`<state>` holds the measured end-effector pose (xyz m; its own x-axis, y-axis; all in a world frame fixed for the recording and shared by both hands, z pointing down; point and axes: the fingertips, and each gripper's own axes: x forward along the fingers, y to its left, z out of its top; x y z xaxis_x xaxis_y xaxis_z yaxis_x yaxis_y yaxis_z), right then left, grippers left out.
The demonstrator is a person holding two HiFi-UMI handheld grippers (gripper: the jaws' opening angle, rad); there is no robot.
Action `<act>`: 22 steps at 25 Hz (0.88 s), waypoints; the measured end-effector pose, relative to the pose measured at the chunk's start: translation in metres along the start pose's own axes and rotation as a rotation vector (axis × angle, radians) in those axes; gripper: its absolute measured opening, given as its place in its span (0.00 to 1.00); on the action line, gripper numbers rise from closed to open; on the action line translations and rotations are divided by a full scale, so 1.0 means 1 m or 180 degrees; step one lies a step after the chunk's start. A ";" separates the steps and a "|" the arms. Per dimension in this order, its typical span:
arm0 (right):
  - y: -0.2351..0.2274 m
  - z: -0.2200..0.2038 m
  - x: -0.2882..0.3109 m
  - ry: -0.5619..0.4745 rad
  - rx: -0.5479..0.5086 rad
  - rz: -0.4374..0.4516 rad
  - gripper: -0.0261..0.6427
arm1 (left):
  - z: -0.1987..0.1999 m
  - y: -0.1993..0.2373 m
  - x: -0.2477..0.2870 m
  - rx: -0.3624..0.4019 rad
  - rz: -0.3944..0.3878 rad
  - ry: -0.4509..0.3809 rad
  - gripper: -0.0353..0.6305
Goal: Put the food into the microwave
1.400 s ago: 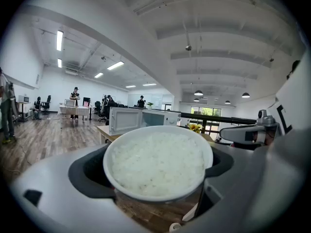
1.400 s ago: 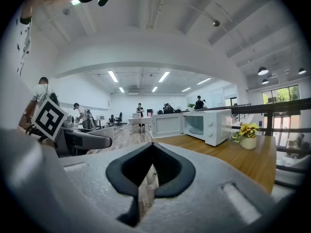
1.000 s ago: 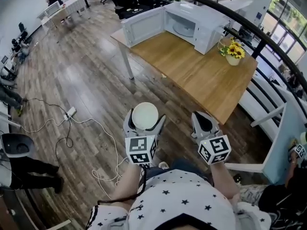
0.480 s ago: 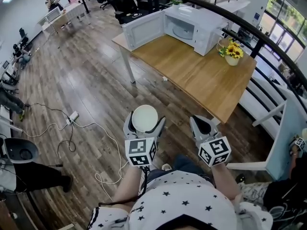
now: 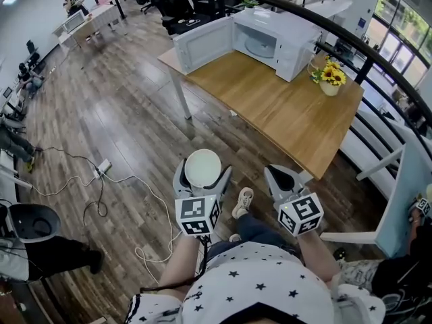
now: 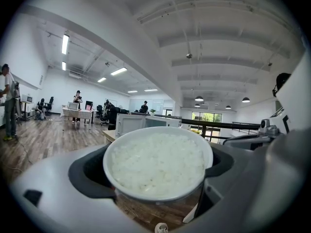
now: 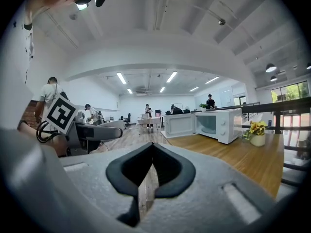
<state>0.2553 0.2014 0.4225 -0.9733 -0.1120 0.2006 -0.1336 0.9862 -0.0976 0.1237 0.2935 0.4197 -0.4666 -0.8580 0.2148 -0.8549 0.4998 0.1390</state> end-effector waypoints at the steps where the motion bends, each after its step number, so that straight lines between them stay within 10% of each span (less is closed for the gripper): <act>1: -0.002 0.000 0.003 0.0000 0.0000 0.0000 0.05 | 0.000 0.001 0.003 0.0002 0.0003 -0.0001 0.86; 22: -0.100 0.038 0.122 -0.0130 0.0126 -0.0069 0.05 | 0.033 0.036 0.143 0.0003 -0.0020 0.0021 0.86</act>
<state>0.1424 0.0847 0.4201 -0.9768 -0.1389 0.1632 -0.1612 0.9780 -0.1323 0.0188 0.1850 0.4230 -0.4597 -0.8603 0.2203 -0.8581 0.4942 0.1394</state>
